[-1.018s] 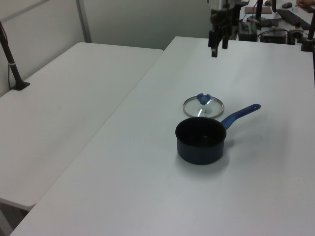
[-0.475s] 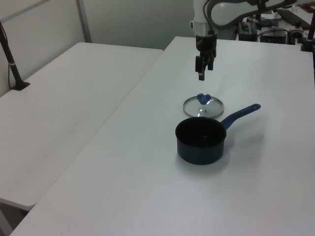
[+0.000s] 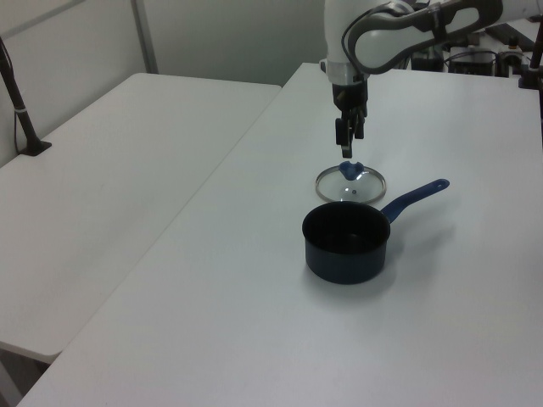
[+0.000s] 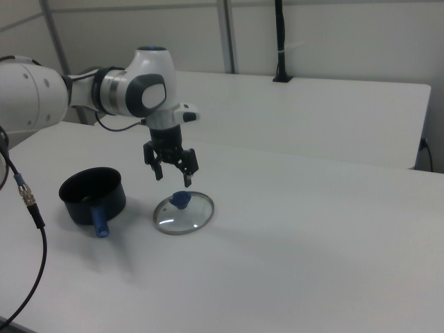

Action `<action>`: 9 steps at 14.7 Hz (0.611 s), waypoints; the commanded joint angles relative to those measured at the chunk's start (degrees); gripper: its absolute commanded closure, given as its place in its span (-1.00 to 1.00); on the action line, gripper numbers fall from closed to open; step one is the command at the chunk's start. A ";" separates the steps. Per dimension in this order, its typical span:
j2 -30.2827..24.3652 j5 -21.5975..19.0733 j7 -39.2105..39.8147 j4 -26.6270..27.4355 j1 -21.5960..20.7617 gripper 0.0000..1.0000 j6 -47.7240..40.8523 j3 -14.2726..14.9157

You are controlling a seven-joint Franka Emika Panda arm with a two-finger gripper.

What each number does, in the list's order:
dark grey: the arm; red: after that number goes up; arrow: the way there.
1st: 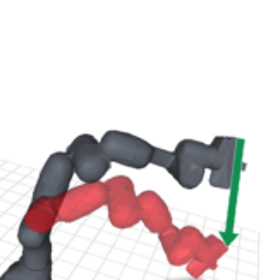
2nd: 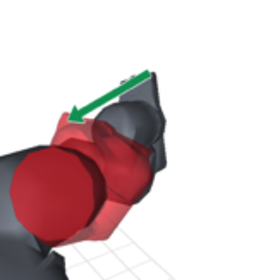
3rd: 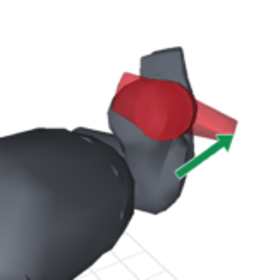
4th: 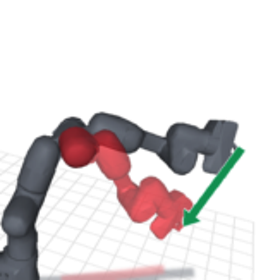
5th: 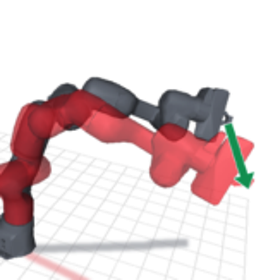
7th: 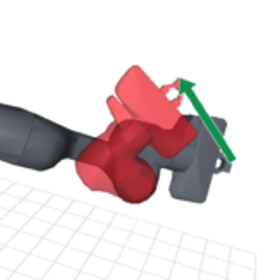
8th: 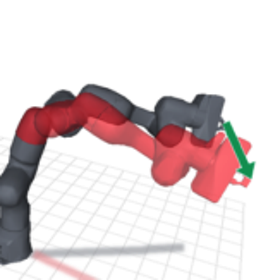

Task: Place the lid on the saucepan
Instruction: 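Move the open gripper over the glass lid and lower to its blue knob, then close the gripper on the blue knob of the glass lid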

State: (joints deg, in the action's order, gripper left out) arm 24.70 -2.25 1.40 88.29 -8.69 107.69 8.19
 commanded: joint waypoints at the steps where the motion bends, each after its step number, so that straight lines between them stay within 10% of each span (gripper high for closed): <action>1: 1.48 0.85 2.12 1.80 -0.80 -1.00 4.44 0.24; 9: 1.93 0.85 8.00 4.61 -1.07 -0.60 8.15 0.24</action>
State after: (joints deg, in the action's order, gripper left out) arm 27.90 -2.21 6.53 90.97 -9.29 114.88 8.18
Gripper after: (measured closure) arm 0.115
